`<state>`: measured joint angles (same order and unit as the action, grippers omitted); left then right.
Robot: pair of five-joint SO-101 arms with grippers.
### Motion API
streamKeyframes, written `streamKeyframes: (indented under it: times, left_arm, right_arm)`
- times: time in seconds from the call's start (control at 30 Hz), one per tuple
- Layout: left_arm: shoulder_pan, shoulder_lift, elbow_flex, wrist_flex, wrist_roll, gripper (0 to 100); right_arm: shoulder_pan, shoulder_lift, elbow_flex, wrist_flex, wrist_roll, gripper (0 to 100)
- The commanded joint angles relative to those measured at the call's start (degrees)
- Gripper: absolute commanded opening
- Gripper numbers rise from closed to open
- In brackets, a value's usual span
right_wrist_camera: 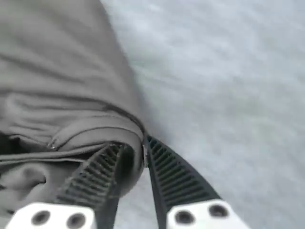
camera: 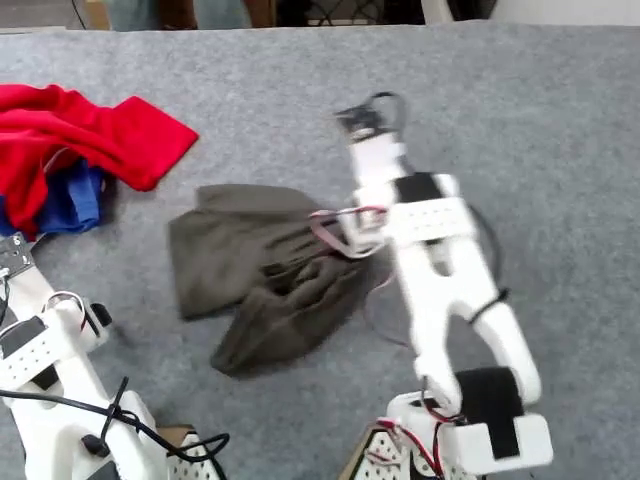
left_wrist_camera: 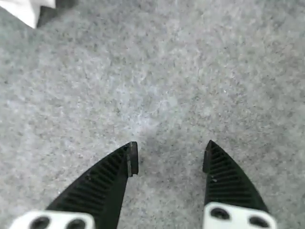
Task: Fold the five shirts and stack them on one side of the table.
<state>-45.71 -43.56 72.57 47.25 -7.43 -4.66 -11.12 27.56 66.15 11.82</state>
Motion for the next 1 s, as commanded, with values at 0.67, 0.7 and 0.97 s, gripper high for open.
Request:
streamKeyframes:
  times: [0.67,0.7,0.97]
  left_arm:
    - [22.73,-0.44,-14.11,11.69,2.64,24]
    - [22.64,-0.44,-12.97,10.64,2.64,24]
    - [22.81,-0.44,-3.38,1.85,2.99,24]
  right_arm:
    - [38.42,-8.04,8.84,2.29,44.75,30.6]
    - [37.63,-9.98,8.13,2.55,46.95,32.7]
    - [19.87,-21.93,-2.77,-1.58,50.37,17.5]
